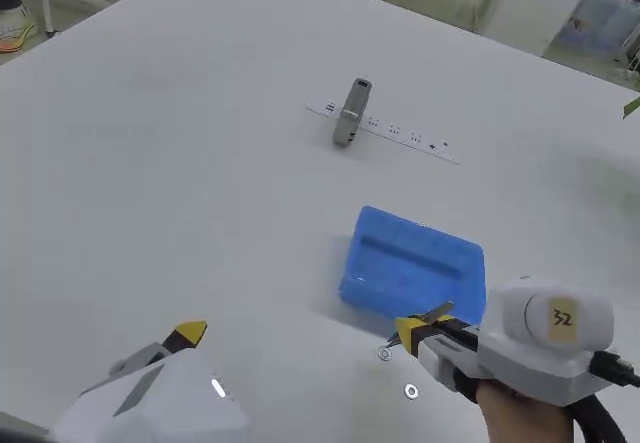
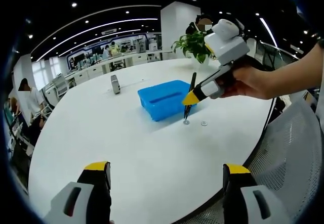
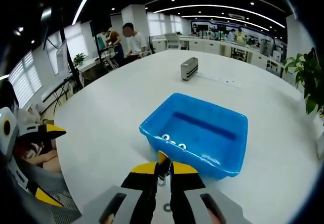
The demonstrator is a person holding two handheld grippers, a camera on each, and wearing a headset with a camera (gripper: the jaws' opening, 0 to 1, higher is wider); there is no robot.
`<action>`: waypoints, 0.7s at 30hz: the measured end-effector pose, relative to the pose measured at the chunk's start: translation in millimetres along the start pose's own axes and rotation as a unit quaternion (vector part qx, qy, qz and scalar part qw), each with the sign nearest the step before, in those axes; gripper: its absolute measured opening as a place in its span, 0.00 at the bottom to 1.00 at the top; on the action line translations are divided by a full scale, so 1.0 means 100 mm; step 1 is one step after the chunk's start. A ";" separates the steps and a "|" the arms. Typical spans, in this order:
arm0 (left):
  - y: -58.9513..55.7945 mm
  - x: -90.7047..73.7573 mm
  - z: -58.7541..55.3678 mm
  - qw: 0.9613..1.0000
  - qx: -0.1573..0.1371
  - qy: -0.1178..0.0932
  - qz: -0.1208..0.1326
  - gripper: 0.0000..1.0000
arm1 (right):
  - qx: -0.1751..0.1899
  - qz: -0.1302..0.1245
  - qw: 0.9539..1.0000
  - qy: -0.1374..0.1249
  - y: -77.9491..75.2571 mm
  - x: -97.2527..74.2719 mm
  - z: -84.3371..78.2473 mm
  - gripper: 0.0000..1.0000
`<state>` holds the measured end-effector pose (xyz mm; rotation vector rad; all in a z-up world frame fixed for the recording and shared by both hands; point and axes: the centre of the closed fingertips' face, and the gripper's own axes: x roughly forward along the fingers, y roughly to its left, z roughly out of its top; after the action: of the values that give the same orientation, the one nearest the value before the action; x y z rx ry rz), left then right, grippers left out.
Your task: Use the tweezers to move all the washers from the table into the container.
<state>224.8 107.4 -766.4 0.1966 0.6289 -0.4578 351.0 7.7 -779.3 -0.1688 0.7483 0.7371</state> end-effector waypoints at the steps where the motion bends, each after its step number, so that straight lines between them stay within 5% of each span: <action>1: -0.01 0.00 0.01 1.000 -0.001 -0.001 -0.001 0.94 | 0.000 0.001 1.000 0.001 0.00 0.00 -0.01 0.05; 21: 0.00 0.00 -0.01 1.000 0.002 0.003 0.001 0.94 | -0.010 -0.004 1.000 0.000 0.00 0.05 -0.05 0.05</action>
<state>224.4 107.9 -767.1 0.2022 0.6330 -0.4577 350.4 8.7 -785.8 -0.1898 0.7402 0.7370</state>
